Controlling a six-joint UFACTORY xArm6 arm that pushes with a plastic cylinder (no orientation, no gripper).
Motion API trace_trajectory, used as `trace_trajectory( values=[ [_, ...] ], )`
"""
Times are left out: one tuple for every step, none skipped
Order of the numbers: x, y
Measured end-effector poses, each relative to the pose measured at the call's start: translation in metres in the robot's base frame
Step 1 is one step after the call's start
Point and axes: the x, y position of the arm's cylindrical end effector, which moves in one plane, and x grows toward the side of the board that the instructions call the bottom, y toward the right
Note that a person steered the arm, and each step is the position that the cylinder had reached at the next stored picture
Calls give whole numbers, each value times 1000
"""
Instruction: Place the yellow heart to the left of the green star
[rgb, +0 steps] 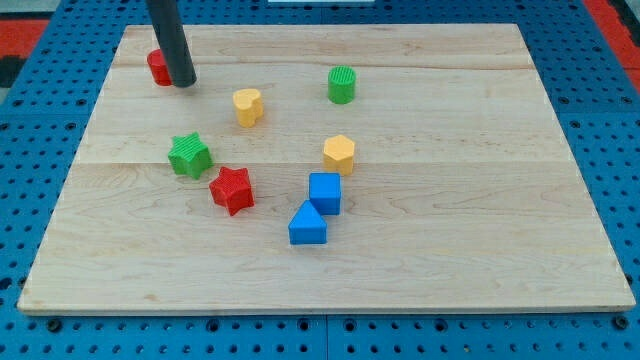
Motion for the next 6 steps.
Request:
trace_trajectory(
  values=[
    [42,-18],
    [59,25],
    [65,58],
    [63,80],
    [51,105],
    [32,105]
  ],
)
